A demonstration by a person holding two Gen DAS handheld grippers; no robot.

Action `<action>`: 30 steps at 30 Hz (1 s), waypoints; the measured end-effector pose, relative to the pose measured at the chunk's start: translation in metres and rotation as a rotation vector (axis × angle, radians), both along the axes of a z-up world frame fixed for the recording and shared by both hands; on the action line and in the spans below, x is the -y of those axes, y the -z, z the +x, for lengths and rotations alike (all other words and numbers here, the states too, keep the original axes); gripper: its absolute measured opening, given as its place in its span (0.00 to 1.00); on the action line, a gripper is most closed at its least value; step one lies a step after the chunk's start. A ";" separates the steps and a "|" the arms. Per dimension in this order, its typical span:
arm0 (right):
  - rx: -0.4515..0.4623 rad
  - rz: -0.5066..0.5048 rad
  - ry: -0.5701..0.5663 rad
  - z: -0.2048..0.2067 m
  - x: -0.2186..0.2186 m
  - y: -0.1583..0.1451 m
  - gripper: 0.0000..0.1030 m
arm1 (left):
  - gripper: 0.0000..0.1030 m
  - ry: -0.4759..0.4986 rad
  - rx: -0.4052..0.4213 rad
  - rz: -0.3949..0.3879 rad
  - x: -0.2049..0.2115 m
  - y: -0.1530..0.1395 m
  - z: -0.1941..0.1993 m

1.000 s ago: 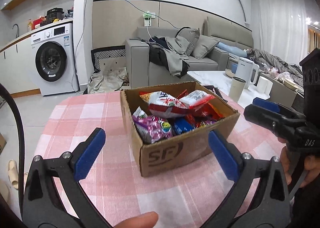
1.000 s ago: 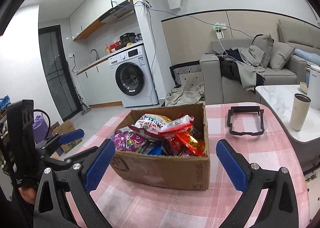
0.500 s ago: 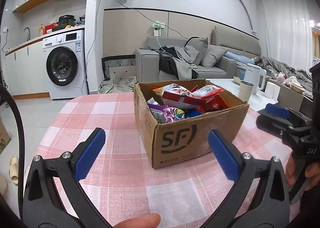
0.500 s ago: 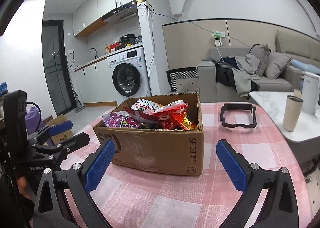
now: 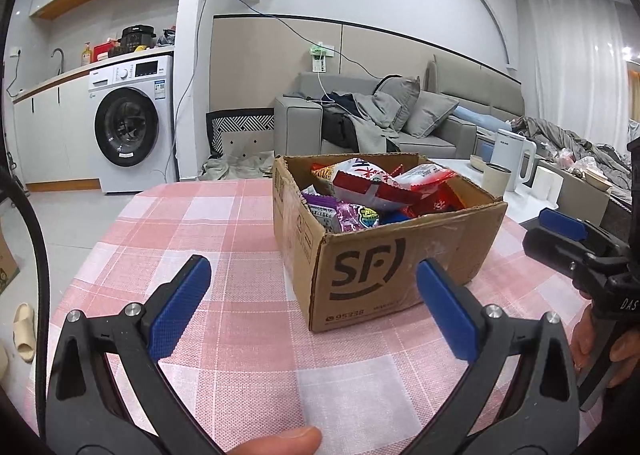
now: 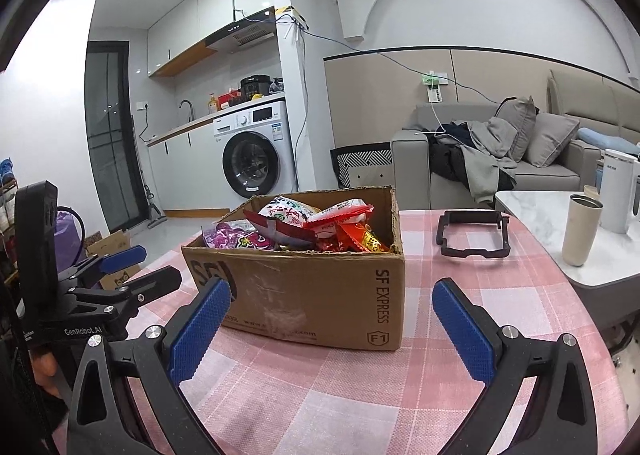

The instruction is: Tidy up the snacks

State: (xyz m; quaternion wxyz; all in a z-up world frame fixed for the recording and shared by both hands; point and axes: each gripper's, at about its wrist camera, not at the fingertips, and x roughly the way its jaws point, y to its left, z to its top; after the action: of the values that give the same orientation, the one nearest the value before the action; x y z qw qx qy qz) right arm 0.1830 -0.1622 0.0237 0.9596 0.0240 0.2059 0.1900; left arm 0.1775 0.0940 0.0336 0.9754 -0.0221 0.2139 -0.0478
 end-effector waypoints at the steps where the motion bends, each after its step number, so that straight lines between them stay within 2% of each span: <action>1: -0.001 0.001 -0.001 0.000 0.000 0.000 1.00 | 1.00 0.001 0.000 0.000 0.000 0.000 0.000; 30: 0.022 -0.029 -0.002 -0.003 -0.005 0.001 1.00 | 1.00 -0.002 -0.013 -0.008 -0.001 0.002 0.002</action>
State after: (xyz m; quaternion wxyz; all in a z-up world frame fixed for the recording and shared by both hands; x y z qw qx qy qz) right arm 0.1803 -0.1576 0.0223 0.9620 0.0077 0.1979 0.1880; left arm 0.1793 0.0948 0.0319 0.9740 -0.0265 0.2198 -0.0474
